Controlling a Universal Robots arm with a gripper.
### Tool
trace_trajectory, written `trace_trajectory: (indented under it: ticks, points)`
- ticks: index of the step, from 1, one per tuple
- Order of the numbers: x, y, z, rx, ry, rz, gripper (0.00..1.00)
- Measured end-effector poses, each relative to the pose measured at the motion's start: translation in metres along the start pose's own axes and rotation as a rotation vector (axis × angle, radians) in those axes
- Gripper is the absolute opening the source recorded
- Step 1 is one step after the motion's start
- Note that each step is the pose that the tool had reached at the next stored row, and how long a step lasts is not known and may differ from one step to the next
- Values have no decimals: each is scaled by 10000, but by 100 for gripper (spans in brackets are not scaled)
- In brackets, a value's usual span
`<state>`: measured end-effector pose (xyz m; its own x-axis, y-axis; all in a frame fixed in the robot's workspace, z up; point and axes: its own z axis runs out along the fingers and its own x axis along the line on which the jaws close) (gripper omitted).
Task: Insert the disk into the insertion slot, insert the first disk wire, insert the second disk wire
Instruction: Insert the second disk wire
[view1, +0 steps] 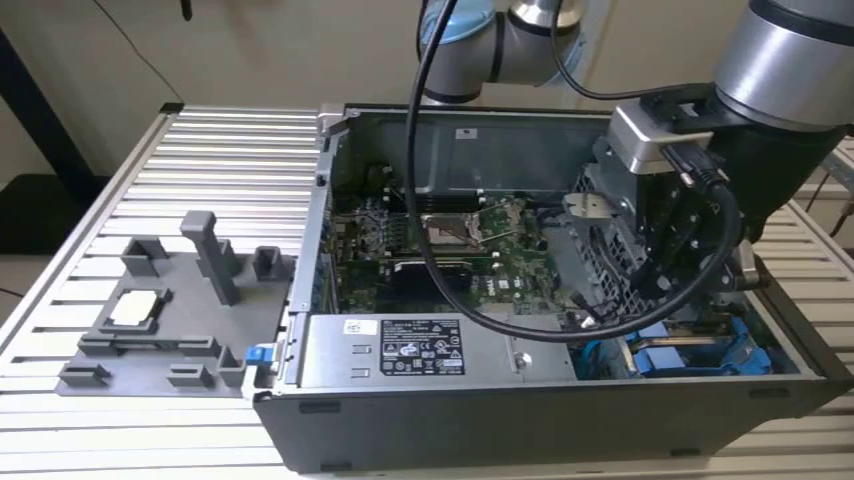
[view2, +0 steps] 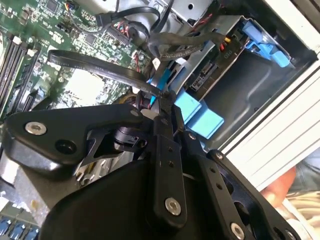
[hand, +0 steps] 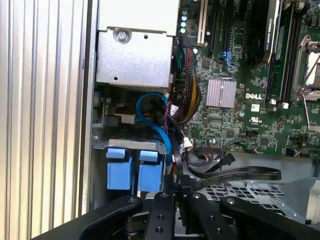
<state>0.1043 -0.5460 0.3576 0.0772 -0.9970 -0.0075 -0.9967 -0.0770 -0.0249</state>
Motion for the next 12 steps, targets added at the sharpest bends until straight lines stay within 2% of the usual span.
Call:
trace_trajectory:
  ticks: [3, 10, 12]
  points:
    - [17, -21, 13, -6, 23, -1, 16]
    - [180, -117, 38, -6, 29, -1, 16]
    - [184, -118, 37, -6, 30, 1, 16]
